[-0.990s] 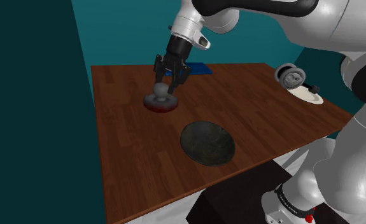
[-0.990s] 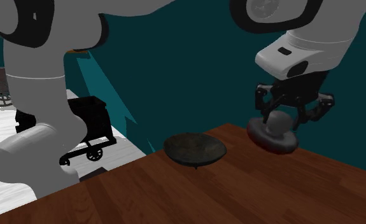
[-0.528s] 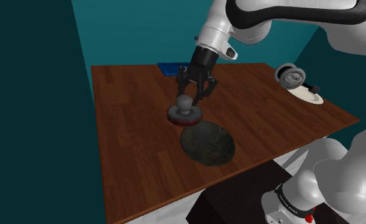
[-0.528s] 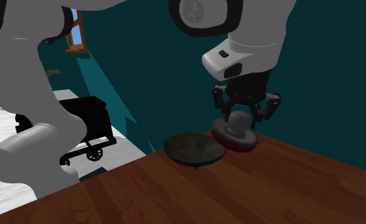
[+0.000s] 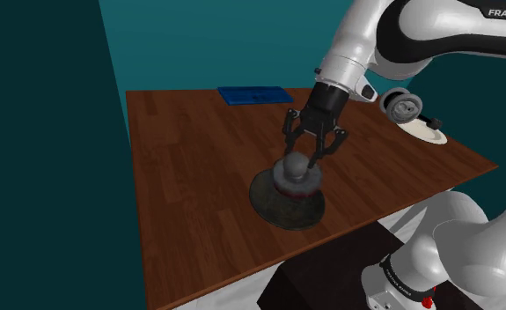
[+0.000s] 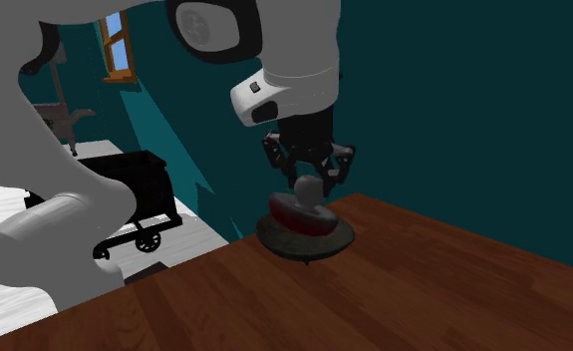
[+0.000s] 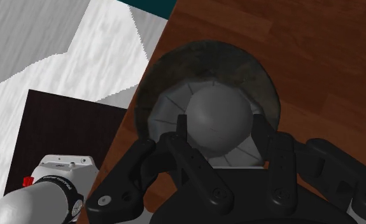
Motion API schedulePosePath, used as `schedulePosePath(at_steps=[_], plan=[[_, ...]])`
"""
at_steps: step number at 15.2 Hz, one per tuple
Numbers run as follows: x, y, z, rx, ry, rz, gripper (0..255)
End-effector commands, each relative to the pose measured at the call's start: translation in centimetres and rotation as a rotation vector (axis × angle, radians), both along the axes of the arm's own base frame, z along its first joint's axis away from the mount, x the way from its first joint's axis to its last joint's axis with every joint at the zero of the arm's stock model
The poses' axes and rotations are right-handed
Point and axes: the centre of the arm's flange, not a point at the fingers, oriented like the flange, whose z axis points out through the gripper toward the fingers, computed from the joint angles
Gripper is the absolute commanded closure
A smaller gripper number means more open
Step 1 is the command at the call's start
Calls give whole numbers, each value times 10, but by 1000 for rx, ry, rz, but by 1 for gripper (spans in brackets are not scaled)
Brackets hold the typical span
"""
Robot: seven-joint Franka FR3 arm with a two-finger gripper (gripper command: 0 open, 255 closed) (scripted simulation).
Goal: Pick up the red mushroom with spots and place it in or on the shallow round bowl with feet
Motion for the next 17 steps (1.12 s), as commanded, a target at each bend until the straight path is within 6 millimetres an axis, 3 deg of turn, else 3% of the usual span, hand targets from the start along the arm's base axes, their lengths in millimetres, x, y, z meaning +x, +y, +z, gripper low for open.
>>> schedulePosePath(at_steps=[1, 12, 17], plan=[[-17, -8, -1, 1, -1, 0, 255], [-17, -8, -60, 1, -1, 0, 255], [-17, -8, -60, 1, -1, 0, 255]])
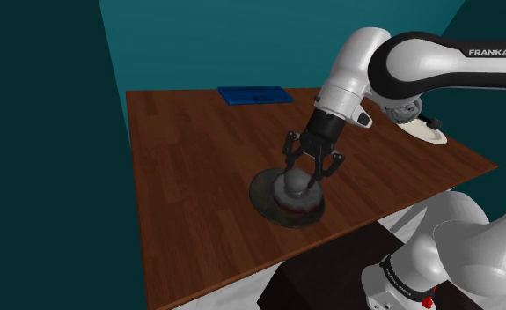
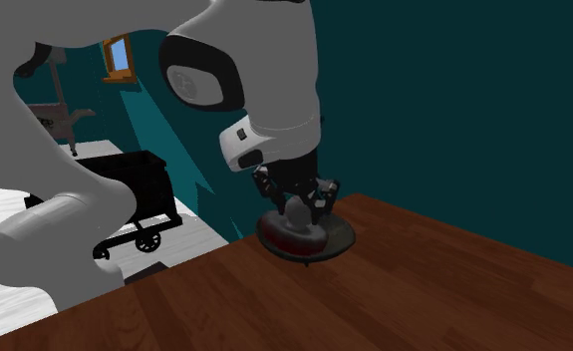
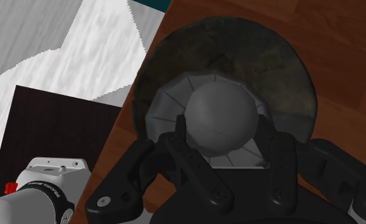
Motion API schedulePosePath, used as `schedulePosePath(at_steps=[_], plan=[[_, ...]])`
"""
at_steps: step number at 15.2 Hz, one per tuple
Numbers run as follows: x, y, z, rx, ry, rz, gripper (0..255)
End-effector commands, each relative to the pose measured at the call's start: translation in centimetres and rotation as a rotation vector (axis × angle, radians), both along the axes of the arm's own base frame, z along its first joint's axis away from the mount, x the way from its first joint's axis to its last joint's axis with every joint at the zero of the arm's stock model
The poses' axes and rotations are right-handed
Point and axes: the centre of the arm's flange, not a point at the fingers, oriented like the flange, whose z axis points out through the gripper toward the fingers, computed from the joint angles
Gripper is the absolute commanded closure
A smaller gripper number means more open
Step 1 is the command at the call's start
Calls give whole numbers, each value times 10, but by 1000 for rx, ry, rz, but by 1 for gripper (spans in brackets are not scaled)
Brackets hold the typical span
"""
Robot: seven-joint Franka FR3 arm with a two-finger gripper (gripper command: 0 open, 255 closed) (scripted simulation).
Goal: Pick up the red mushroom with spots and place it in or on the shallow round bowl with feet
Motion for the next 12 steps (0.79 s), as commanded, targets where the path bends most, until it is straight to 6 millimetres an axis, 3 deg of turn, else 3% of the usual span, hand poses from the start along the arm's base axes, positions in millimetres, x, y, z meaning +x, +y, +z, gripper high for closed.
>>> schedulePosePath(at_steps=[1, 3, 4, 9, 12], plan=[[0, 0, -5, -6, 6, -1, 255], [0, 0, -5, -6, 6, -1, 255], [-1, 0, -5, -6, 6, 0, 0], [0, 0, -5, -6, 6, -1, 0], [7, -17, 30, -6, 6, -1, 0]])
